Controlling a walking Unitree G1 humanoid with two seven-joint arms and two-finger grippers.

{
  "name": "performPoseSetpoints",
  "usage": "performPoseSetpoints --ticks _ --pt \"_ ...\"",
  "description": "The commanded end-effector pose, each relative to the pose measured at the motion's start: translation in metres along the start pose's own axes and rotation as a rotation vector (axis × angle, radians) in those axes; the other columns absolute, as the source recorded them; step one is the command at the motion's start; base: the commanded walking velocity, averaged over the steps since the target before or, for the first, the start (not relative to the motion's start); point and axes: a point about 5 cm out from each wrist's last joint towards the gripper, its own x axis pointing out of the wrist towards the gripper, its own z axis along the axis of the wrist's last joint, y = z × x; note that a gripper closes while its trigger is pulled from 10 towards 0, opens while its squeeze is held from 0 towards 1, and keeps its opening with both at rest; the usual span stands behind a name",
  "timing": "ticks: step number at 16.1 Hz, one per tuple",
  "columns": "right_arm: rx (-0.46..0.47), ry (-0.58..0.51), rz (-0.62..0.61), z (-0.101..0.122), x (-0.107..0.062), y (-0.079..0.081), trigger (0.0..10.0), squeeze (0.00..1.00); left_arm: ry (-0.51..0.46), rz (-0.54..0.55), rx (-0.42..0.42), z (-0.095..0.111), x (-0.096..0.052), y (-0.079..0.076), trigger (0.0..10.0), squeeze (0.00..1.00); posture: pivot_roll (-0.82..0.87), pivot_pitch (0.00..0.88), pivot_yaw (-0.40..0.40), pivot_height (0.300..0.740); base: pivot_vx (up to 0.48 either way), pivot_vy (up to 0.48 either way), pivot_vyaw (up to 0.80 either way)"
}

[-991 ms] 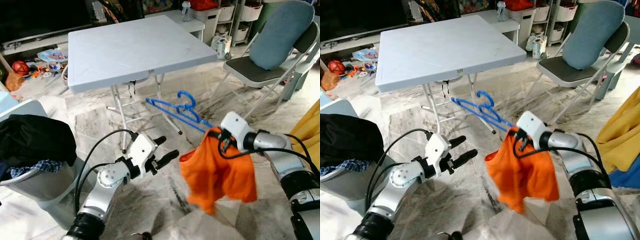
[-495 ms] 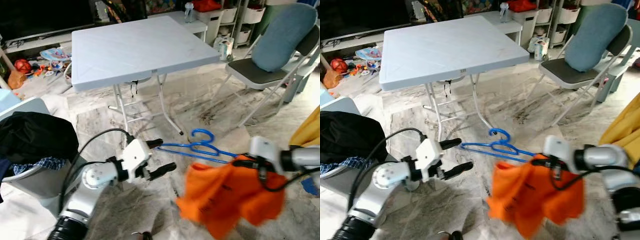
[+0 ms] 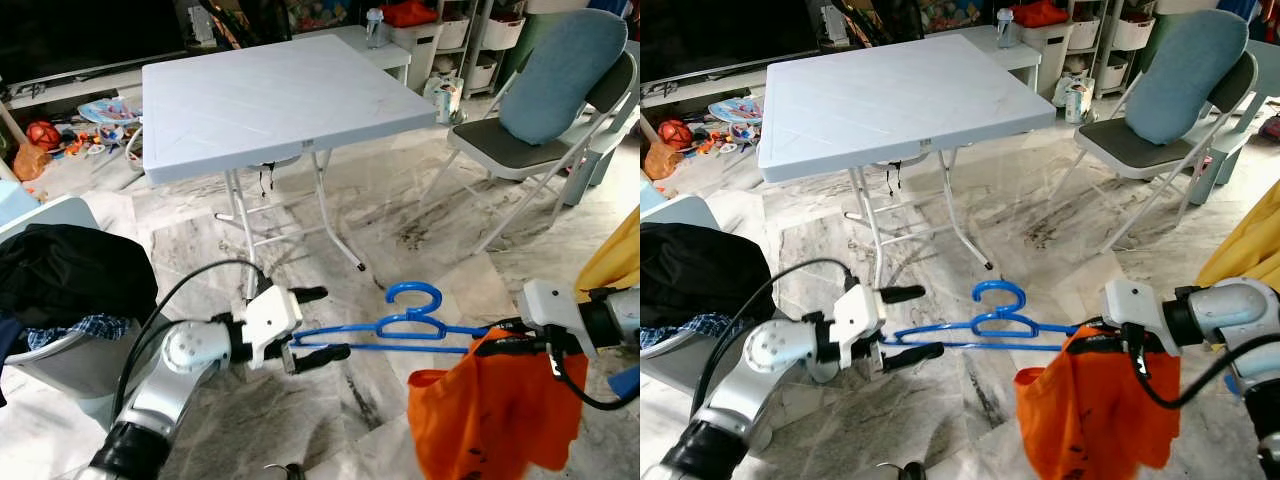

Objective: Hang hanger

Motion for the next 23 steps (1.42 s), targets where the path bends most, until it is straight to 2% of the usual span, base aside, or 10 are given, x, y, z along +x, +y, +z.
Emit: performPoseSetpoints --ticks 1,2,4,5,6,9,10,11,17,23 --pt "-0.036 -0.036 0.012 0.012 -0.008 -0.003 10.0 0.0 0.012 -0.041 0.017 0.001 0.002 0.001 10.0 0.0 -0.13 0.0 0.067 0.74 0.0 0.0 0.0" --pt "-0.04 -0.053 0.043 0.016 -0.009 -0.001 10.0 0.0 0.013 -0.066 0.015 0.0 0.004 0.002 10.0 0.0 -0.13 0.0 0.068 0.74 0.0 0.0 0.0" --pt "-0.043 -0.056 0.067 0.018 -0.009 0.002 10.0 0.0 0.003 -0.073 0.018 0.003 0.009 0.007 3.5 0.0 -0.14 0.0 0.07 0.74 0.0 0.0 0.0" --pt "-0.042 -0.059 0.07 0.018 -0.009 0.003 10.0 0.0 -0.001 -0.074 0.018 0.004 0.01 0.008 3.5 0.0 -0.14 0.0 0.071 0.74 0.0 0.0 0.0" --pt "-0.038 -0.061 0.063 0.017 -0.008 0.003 10.0 0.0 0.013 -0.046 0.005 0.003 0.015 0.01 10.0 0.0 -0.14 0.0 0.071 0.74 0.0 0.0 0.0" --pt "-0.026 -0.076 0.069 0.019 -0.005 0.007 10.0 0.0 -0.021 -0.025 -0.017 0.006 0.021 0.012 10.0 0.0 -0.14 0.0 0.072 0.74 0.0 0.0 0.0" --pt "-0.024 -0.077 0.072 0.02 -0.005 0.008 10.0 0.0 -0.02 -0.029 -0.016 0.006 0.021 0.012 8.9 0.0 -0.14 0.0 0.072 0.74 0.0 0.0 0.0" --pt "-0.02 -0.078 0.078 0.02 -0.005 0.009 10.0 0.0 -0.026 -0.062 -0.022 0.004 0.021 0.01 0.0 0.0 -0.14 0.0 0.072 0.74 0.0 0.0 0.0" --pt "-0.021 -0.074 0.07 0.021 -0.007 0.008 10.0 0.0 -0.022 -0.117 -0.028 0.003 0.022 0.009 0.0 0.0 -0.14 0.0 0.069 0.74 0.0 0.0 0.0" --pt "-0.037 -0.08 0.036 0.023 -0.001 0.002 10.0 0.0 0.011 -0.23 -0.056 0.0 0.019 0.005 0.0 0.0 -0.14 0.0 0.072 0.74 0.0 0.0 0.0"
